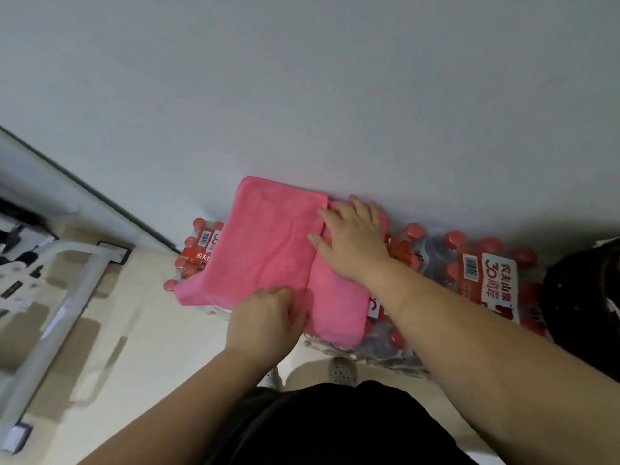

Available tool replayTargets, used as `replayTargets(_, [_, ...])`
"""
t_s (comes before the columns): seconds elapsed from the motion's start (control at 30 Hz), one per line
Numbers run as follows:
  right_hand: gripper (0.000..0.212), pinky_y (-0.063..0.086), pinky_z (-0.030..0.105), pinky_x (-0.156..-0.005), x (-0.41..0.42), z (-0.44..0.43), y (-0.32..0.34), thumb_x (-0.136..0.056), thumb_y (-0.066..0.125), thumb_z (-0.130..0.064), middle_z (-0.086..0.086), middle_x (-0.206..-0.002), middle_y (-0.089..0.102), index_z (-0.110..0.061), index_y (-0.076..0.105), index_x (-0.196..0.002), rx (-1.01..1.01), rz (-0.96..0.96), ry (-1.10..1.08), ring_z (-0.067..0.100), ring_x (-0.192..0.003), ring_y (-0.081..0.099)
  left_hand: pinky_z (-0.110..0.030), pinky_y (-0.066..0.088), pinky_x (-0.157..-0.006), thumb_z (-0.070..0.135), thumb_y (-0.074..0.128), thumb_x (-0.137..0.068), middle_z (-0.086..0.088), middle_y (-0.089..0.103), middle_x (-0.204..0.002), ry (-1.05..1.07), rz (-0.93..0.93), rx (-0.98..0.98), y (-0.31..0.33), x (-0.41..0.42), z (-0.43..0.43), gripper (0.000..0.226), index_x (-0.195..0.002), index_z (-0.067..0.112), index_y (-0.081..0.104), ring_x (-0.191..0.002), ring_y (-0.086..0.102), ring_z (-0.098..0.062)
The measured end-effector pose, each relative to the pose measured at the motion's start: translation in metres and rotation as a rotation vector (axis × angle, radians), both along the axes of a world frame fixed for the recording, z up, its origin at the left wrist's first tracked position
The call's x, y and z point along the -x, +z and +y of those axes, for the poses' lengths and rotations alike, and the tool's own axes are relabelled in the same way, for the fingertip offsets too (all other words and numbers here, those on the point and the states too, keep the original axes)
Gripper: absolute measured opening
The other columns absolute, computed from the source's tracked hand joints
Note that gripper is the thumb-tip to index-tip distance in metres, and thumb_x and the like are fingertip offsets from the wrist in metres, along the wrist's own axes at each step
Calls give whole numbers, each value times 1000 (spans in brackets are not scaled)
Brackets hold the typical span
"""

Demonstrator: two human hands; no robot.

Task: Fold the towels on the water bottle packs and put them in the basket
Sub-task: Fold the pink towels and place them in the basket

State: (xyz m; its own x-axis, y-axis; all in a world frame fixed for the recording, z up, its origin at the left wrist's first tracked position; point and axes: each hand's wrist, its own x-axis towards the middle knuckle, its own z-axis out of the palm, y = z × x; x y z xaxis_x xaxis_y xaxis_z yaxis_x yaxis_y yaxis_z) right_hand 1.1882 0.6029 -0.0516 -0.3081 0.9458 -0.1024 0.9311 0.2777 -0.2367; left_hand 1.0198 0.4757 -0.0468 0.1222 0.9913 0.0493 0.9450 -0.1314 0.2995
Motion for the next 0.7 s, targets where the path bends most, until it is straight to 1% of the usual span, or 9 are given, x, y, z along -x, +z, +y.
replayTargets(0.1, [62, 3, 58, -120, 2, 7, 1, -95, 35, -64, 7, -150, 44, -31, 40, -147, 29, 19, 4, 34, -147, 18, -29, 39, -48, 50, 62, -86, 7, 49, -60, 103, 34, 58, -4, -2, -14, 41, -61, 24, 42, -56, 52, -22])
replayTargets(0.23, [56, 4, 61, -119, 3, 9, 0, -96, 37, -60, 2, -149, 45, -33, 43, -145, 54, 28, 0, 33, -147, 19, -28, 40, -51, 37, 71, -70, 7, 56, -65, 148, 78, 138, -4, -4, -23, 23, -66, 28, 50, -62, 58, -23])
replayTargets(0.33, [52, 8, 59, -119, 4, 11, 1, -98, 40, -52, -1, -149, 45, -28, 47, -143, 60, 49, 2, 32, -146, 21, -26, 34, -50, 31, 76, -65, 4, 58, -62, 165, 84, 110, -2, -7, -23, 28, -64, 31, 48, -56, 58, -26])
replayTargets(0.4, [49, 12, 56, -119, 3, 12, 2, -99, 42, -46, -2, -148, 46, -25, 48, -143, 36, 68, 3, 30, -145, 24, -25, 35, -48, 28, 78, -64, 2, 59, -60, 169, 111, 68, -1, -9, -22, 21, -63, 25, 57, -52, 56, -28])
replayTargets(0.47, [47, 15, 53, -118, 1, 13, 4, -99, 45, -40, -3, -147, 47, -23, 49, -142, 11, 101, 7, 28, -144, 26, -24, 32, -47, 24, 78, -63, 1, 57, -56, 178, 141, 59, -1, -8, -21, 20, -60, 21, 58, -49, 54, -28])
replayTargets(0.53, [47, 20, 50, -117, -1, 15, 6, -98, 48, -39, -2, -145, 49, -21, 51, -141, -19, 156, 11, 27, -141, 30, -23, 30, -44, 22, 73, -64, 1, 53, -52, 226, 134, 77, 3, -6, -21, 23, -58, 17, 52, -45, 49, -28])
replayTargets(0.6, [49, 30, 46, -113, -4, 19, 14, -95, 54, -43, 3, -138, 55, -17, 57, -137, -63, 240, 13, 29, -134, 41, -26, 36, -41, 24, 65, -65, 0, 48, -51, 287, 86, 58, 14, -5, -21, 22, -57, 14, 47, -45, 45, -28])
replayTargets(0.63, [51, 36, 42, -109, -5, 20, 20, -93, 58, -46, 6, -133, 60, -14, 61, -132, -90, 302, -1, 29, -127, 48, -29, 39, -41, 25, 61, -65, 0, 46, -50, 304, 51, 16, 22, -6, -21, 20, -58, 14, 46, -45, 44, -28])
replayTargets(0.7, [50, 43, 36, -100, -10, 22, 37, -86, 69, -47, 8, -119, 67, -11, 69, -121, -136, 491, -105, 26, -114, 58, -32, 39, -41, 24, 57, -62, 1, 43, -50, 279, -9, -101, 42, -10, -21, 18, -57, 13, 42, -46, 42, -28])
